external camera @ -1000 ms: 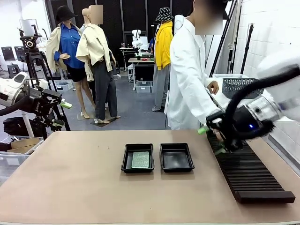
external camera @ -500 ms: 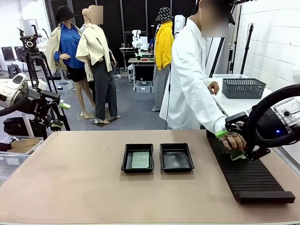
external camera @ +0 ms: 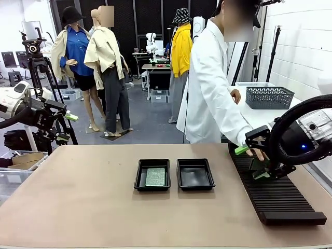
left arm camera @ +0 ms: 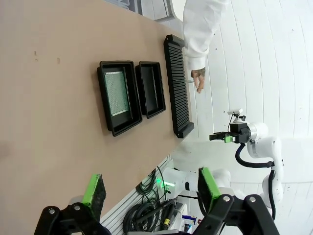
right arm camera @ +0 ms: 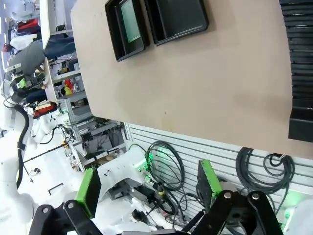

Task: Inspect and transfer BCBs to ESD trays.
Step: Pick up the ESD tray and place it on the left side of the table.

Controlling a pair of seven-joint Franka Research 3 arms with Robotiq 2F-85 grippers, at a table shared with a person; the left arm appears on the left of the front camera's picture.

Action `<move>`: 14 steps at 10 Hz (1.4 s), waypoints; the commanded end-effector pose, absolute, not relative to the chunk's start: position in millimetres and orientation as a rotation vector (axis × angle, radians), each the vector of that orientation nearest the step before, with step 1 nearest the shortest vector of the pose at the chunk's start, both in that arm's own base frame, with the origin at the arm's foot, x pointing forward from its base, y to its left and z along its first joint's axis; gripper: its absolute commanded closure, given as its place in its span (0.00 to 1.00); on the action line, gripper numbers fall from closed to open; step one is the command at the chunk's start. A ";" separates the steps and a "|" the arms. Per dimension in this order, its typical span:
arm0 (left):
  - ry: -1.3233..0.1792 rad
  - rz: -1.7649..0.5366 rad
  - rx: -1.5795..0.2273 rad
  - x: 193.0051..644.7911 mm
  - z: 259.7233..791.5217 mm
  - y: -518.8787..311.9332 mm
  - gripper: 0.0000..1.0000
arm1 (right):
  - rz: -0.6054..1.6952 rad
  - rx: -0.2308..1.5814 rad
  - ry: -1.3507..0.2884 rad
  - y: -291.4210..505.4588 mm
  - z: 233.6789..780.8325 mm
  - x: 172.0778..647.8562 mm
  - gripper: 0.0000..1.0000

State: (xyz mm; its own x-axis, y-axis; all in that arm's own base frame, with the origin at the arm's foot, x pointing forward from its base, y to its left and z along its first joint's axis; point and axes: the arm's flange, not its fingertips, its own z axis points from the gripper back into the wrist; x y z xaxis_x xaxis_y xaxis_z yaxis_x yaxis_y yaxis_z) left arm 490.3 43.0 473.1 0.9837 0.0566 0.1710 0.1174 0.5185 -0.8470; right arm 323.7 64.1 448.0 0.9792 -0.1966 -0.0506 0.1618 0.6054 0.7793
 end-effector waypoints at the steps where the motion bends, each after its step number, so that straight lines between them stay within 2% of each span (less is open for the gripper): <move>1: -0.158 -0.041 -1.007 489.5 478.4 42.7 0.00 | -0.208 0.895 -0.044 65.9 447.4 325.0 0.00; 7: -0.146 -0.025 -0.942 502.8 483.0 14.6 0.00 | -0.207 0.897 -0.042 64.1 448.0 323.7 0.00; 8: -0.143 0.019 -0.891 508.3 481.3 3.6 0.00 | -0.194 0.968 -0.050 45.4 454.0 334.3 0.00; 11: -0.097 -0.041 -0.843 519.9 483.7 -34.6 0.00 | -0.155 0.992 -0.037 13.2 452.1 363.9 0.00; 14: -0.083 -0.064 -0.762 523.9 490.7 -75.6 0.00 | -0.170 1.096 -0.051 -31.2 438.2 393.5 0.00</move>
State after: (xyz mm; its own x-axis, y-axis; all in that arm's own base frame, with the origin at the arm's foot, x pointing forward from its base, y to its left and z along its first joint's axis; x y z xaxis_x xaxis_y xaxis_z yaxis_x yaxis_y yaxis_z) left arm 517.4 -67.1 484.7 0.9938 -0.0348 0.1053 0.1008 0.6787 -0.7275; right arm 379.8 -17.6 443.2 0.9827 -0.1824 -0.0332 0.1198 0.4879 0.8647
